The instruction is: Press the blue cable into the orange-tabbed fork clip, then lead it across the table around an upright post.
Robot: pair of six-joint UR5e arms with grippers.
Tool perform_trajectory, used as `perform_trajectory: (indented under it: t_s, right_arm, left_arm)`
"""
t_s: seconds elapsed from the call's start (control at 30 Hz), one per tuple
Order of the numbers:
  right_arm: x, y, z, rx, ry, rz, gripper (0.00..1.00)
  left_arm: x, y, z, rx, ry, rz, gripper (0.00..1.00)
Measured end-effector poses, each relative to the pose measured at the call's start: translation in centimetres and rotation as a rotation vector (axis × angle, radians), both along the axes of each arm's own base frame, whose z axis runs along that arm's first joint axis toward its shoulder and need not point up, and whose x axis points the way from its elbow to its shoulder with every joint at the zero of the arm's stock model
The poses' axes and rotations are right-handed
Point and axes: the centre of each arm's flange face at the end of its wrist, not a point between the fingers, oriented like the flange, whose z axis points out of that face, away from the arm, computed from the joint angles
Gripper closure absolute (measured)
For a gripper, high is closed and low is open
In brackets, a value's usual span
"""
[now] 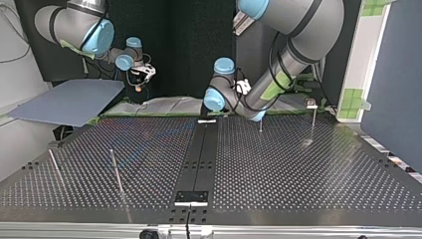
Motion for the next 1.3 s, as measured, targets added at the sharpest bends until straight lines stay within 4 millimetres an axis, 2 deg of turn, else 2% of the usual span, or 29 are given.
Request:
perform_trajectory:
  t_s: [0.13,0.17,0.2,0.23,0.27,0.3,0.33,0.37,0.4,0.43,0.47,0.5,1.0,1.3]
  right_arm:
    - [0.0,0.0,0.0,0.001,0.001,0.000,1.00]
    - [0.0,0.0,0.0,0.000,0.001,0.000,1.00]
    - [0.0,0.0,0.0,0.001,0.001,0.000,1.00]
    - [0.0,0.1,-0.1,0.001,0.001,0.000,1.00]
    - [0.0,0.1,-0.1,0.001,0.001,0.001,1.00]
    - [0.0,0.1,-0.1,0.001,0.001,0.001,1.00]
    - [0.1,0.1,-0.1,0.002,0.001,0.001,1.00]
    - [0.1,0.1,-0.1,0.002,0.001,0.001,1.00]
    - [0.1,0.1,-0.1,0.002,0.001,0.001,1.00]
    - [0.1,0.1,-0.1,0.002,0.001,0.002,1.00]
    - [0.1,0.1,-0.1,0.003,0.001,0.002,1.00]
    - [0.1,0.1,-0.1,0.003,0.001,0.002,1.00]
    - [0.2,0.2,-0.1,0.002,-0.001,0.003,1.00]
    - [0.0,0.0,-0.1,0.000,-0.003,-0.001,1.00]
  left_arm:
    - [0.0,0.1,-0.1,-0.003,-0.006,0.005,0.00]
    - [0.1,0.1,-0.1,-0.004,-0.008,0.009,0.07]
    - [0.1,0.2,-0.1,-0.004,-0.010,0.014,0.18]
    - [0.1,0.3,-0.1,-0.003,-0.013,0.022,0.18]
    - [0.2,0.3,-0.1,-0.002,-0.015,0.029,0.28]
    - [0.2,0.4,0.0,0.000,-0.018,0.036,0.43]
    - [0.3,0.6,0.0,0.004,-0.023,0.046,0.43]
    - [0.3,0.7,0.0,0.005,-0.027,0.052,0.56]
    - [0.4,0.7,0.0,0.006,-0.031,0.057,0.56]
    - [0.5,0.8,0.0,0.006,-0.035,0.062,0.78]
    - [0.6,0.8,0.0,0.006,-0.039,0.064,0.92]
    - [0.6,0.9,0.0,0.005,-0.041,0.065,1.00]
    - [0.2,0.9,-0.3,0.004,-0.006,0.033,1.00]
    - [0.0,3.4,-2.3,-0.042,0.012,0.064,1.00]
